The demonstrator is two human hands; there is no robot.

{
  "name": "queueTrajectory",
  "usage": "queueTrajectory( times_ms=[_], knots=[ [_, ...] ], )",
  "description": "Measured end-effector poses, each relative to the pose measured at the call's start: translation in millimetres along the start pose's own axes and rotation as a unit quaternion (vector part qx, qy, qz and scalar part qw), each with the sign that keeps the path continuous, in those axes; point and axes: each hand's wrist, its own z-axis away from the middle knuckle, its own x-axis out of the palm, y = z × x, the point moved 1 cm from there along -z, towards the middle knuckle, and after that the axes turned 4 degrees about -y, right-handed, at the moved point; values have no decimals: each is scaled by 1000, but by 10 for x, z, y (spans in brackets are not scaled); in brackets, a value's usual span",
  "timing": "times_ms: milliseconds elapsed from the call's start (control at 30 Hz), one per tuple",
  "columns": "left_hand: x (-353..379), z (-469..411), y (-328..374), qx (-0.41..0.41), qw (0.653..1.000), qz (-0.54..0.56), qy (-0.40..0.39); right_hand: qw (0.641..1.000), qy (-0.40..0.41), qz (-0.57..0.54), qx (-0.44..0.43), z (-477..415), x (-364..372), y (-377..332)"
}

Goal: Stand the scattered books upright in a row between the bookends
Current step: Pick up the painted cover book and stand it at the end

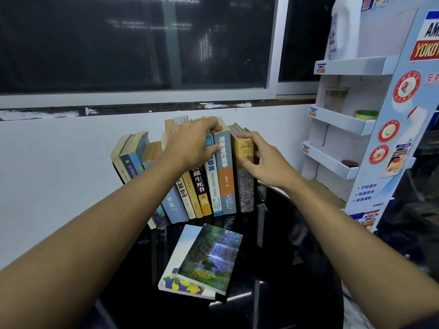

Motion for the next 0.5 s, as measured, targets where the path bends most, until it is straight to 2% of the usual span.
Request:
queueTrajectory(
  times_ms=[167,500],
  knots=[
    [3,-1,24,-4,1000,9,-2,997,-69,3,30,0,-87,58],
    [32,-16,15,-3,1000,11,1,998,-63,21,20,-51,-20,8]
  ],
)
